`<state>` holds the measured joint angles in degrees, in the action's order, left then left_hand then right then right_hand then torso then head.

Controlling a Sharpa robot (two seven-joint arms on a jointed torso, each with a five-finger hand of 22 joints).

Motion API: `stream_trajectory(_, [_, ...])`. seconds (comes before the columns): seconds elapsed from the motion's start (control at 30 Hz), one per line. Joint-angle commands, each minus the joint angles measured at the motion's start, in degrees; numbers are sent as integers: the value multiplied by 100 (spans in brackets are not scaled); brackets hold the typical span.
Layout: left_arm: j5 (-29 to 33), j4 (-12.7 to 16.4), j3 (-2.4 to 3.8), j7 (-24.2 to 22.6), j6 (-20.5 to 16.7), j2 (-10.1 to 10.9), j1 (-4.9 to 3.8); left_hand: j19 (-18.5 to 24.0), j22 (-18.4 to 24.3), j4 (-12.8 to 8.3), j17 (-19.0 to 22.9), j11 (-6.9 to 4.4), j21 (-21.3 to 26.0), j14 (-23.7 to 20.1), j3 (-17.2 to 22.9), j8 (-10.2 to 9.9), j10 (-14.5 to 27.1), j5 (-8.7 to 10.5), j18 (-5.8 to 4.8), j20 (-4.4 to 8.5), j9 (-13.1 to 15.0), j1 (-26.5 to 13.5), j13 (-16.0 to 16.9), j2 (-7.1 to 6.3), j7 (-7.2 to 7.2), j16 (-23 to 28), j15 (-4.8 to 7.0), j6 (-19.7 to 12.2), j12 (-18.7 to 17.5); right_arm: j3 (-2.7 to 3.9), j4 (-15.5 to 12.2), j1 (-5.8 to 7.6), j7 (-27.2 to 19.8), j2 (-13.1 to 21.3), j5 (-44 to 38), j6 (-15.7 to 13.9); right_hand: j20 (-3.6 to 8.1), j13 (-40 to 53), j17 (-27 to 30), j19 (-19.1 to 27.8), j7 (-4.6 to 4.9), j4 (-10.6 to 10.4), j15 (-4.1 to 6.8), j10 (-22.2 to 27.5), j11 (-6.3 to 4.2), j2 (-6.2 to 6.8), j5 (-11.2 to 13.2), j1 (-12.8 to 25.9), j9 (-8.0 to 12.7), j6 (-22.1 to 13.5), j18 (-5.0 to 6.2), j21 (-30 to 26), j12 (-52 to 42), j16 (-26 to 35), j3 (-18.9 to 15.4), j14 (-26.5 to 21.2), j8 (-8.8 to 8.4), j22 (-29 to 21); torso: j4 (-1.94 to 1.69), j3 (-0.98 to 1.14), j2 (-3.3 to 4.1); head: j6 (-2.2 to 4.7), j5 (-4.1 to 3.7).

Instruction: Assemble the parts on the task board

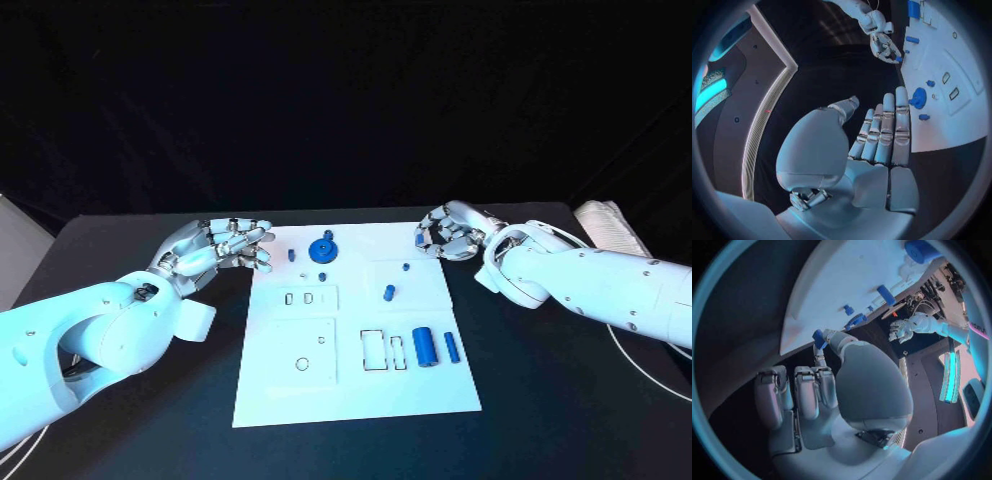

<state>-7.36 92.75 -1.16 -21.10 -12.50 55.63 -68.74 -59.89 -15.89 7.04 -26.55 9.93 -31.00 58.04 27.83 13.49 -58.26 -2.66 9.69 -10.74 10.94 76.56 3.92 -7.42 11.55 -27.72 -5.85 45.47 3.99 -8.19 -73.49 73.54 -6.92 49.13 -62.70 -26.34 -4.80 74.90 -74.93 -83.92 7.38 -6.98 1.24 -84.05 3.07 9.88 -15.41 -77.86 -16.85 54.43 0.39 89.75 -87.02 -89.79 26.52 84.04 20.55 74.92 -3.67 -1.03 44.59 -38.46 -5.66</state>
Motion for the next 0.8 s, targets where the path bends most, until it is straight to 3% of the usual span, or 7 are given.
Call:
stream_trajectory(0.03, [-32, -6, 2, -53, 71, -7, 0, 35, -13, -26, -12, 11, -21, -33, 24, -4, 27, -19, 59, 14, 9, -19, 7, 22, 227, -37, -9, -46, 3, 10, -196, 93, 391, 23, -69, -405, 42, 1159, -1507, -608, -8, -6, 26, -226, -35, -4, 55, 93, -59, 11, -39, 25, -21, -21, 47, 596, 25, 1508, 7, -8, -20, -6, 28])
stream_trajectory(0.3, [-86, -57, 1, 15, -32, -69, 0, 20, -61, -22, -67, -16, -116, 54, 35, 21, -135, -19, 71, 26, 27, -49, 42, 26, 222, -125, 20, -4, 78, 14, -895, 255, 942, 22, -210, -579, 45, 1153, -1507, -608, -10, 10, 27, -220, -38, -29, 87, 88, -62, -3, -39, 25, -16, -21, 74, 596, 40, 1508, 29, -31, -78, -71, 80])
stream_trajectory(0.4, [-144, -84, 0, 74, -97, -104, 1, -107, -190, -12, -266, -110, -363, 329, 73, 91, -438, -21, 81, 99, 70, -89, 125, -2, 160, -471, 120, 98, 287, 14, -1220, 275, 1212, -102, -348, -610, 46, 1153, -1507, -608, -10, 16, 28, -220, -39, -38, 88, 83, -63, -7, -39, 25, -16, -21, 84, 596, 44, 1508, 36, -39, -109, -87, 119])
stream_trajectory(0.6, [-270, -135, -4, 266, -173, -159, 1, -459, -671, -51, -1132, -401, -1205, 880, 24, 582, -998, -29, 86, 345, 333, -139, 616, -57, -88, -1785, 396, 439, 1115, -7, -1535, 245, 1596, -469, -601, -551, 47, 1149, -1507, -608, -7, 23, 28, -216, -38, -34, 92, 84, -63, -16, -39, 25, -12, -21, 87, 596, 45, 1508, 48, -56, -168, -149, 195])
stream_trajectory(0.63, [-285, -141, -5, 307, -173, -164, 1, -474, -839, -58, -1398, -459, -1469, 905, -20, 711, -931, -37, 73, 406, 435, -154, 856, -58, -132, -2142, 438, 405, 1423, -13, -1560, 237, 1648, -522, -650, -534, 47, 1149, -1507, -608, -7, 23, 28, -216, -38, -34, 92, 84, -63, -16, -39, 25, -12, -21, 87, 596, 45, 1508, 46, -61, -176, -155, 198])
stream_trajectory(0.7, [-338, -154, -6, 415, -163, -173, 1, -310, -1166, -52, -2706, -513, -1946, 1296, -65, 1052, -684, -33, 77, 439, 713, -175, 1533, -37, -196, -3428, 488, 349, 2300, -28, -1605, 209, 1779, -649, -778, -501, 47, 1149, -1507, -608, -7, 23, 28, -216, -38, -34, 92, 84, -63, -16, -39, 25, -12, -21, 87, 596, 45, 1508, 42, -69, -192, -178, 213])
stream_trajectory(0.8, [-433, -167, -6, 583, -119, -176, 1, -798, -2643, 1, -4397, -597, -3194, 2173, -48, 1552, -297, -33, -107, 497, 1165, -221, 2515, -51, -297, -4936, 565, 206, 3662, -49, -1623, 147, 1957, -820, -949, -478, 47, 1149, -1507, -608, -7, 23, 28, -216, -38, -34, 92, 84, -63, -16, -39, 25, -12, -21, 87, 596, 45, 1508, 36, -80, -205, -209, 258])
